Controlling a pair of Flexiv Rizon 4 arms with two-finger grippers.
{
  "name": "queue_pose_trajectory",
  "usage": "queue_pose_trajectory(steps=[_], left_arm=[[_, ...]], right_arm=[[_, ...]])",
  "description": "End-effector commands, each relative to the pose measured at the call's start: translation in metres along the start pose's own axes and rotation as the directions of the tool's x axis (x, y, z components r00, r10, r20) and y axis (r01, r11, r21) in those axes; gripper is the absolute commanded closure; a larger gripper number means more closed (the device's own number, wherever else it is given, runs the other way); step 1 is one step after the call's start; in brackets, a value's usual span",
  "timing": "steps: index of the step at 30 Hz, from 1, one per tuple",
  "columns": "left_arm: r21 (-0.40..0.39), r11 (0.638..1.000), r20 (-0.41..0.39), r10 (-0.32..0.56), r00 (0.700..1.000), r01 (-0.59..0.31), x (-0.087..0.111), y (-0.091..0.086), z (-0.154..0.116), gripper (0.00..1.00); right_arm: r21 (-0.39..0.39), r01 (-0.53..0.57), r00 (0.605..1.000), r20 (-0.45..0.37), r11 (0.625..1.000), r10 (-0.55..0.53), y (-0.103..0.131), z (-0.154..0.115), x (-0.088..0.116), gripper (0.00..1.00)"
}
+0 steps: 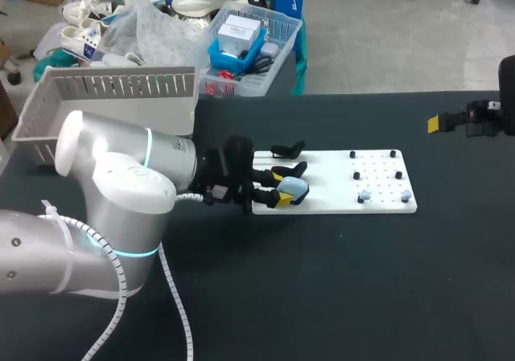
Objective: Pick up each earbud case from the left stands, insert the matching earbuds, close the lid, and place the case in the box.
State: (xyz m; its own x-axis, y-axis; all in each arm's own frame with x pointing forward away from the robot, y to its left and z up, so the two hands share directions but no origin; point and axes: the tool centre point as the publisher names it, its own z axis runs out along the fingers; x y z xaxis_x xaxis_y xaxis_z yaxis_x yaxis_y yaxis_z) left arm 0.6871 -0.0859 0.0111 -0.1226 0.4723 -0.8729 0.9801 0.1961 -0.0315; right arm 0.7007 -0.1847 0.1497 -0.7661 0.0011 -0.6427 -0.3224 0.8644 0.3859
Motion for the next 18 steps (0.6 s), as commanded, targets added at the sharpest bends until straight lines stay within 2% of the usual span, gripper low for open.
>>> queue_pose_trajectory(steps=[1,4,5,6,18], left_arm=[[-0.005,1.000,0.003,-0.001,1.000,0.001,0.0007,-0.0004,-0.0002,0.69],[-0.004,1.000,0.003,-0.002,1.000,0.002,0.0008,-0.0010,-0.0010,0.77],[-0.004,1.000,0.003,-0.002,1.000,0.002,0.0009,-0.0013,-0.0012,0.91],[-0.003,1.000,0.003,-0.004,1.000,0.004,0.0010,-0.0015,-0.0014,0.98],[0.004,1.000,-0.001,-0.015,1.000,0.015,0.0028,-0.0048,-0.0026,1.00]], right_arm=[[-0.001,0.001,1.000,0.000,1.000,-0.001,-0.0006,0.0001,0.0001,0.00],[-0.001,0.001,1.000,0.000,1.000,-0.001,-0.0006,0.0001,0.0001,0.00],[-0.001,0.001,1.000,0.000,1.000,-0.001,-0.0006,0.0001,0.0001,0.00],[-0.001,0.001,1.000,0.000,1.000,-0.001,-0.0006,0.0001,0.0001,0.00],[-0.001,0.001,1.000,0.000,1.000,-0.001,-0.0006,0.0001,0.0001,0.00]])
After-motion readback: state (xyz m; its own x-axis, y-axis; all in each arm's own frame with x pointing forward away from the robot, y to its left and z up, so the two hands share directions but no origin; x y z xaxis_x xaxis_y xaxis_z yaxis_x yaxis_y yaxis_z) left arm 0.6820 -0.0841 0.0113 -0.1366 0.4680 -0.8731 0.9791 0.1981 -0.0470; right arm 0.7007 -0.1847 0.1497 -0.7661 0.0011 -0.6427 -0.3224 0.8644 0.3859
